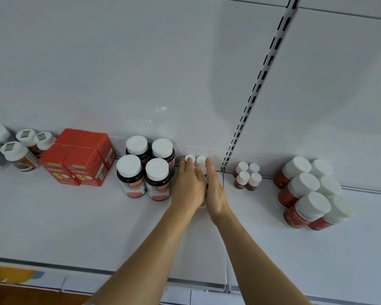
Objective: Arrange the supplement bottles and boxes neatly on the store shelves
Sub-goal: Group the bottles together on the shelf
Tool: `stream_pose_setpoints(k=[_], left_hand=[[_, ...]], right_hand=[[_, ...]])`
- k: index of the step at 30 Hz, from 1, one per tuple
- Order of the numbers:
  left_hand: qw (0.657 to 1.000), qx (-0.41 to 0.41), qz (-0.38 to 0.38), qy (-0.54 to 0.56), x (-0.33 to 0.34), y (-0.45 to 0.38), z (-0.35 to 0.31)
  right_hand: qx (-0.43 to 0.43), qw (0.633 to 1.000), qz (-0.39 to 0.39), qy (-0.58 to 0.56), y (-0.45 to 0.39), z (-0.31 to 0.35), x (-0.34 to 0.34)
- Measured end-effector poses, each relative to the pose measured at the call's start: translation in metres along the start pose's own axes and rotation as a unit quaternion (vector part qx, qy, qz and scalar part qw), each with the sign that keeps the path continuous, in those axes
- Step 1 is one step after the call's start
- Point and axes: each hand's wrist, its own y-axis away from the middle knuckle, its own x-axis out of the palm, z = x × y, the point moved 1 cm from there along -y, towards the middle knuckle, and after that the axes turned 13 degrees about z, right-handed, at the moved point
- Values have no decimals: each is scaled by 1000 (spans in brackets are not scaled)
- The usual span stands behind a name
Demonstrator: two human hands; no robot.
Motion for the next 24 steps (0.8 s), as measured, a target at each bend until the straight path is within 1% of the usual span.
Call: stream_pose_setpoints(k=[3, 8, 15, 17, 19, 21, 24], left_hand=[[1000, 16, 2, 18, 2, 1, 0], [998, 36, 29, 52, 10, 3, -5], [996, 42, 50, 61, 20, 1, -12], [995, 42, 66, 66, 18, 0, -11], [992, 42, 85, 85, 14, 0, -9], [990, 50, 89, 93, 9, -1, -5], [992, 70, 75, 79, 0, 2, 1]], right_hand=[[-4, 1000, 1, -9, -3, -6, -1], [-13, 999, -26, -44, 1, -4, -10], [-10, 998, -37, -41, 14, 6, -18], [-13, 999, -37, -27, 17, 8, -18], [-35, 998, -38, 23, 25, 16, -18], [-61, 991, -40, 111, 34, 23, -24], [-102, 957, -44, 266, 46, 30, -39]])
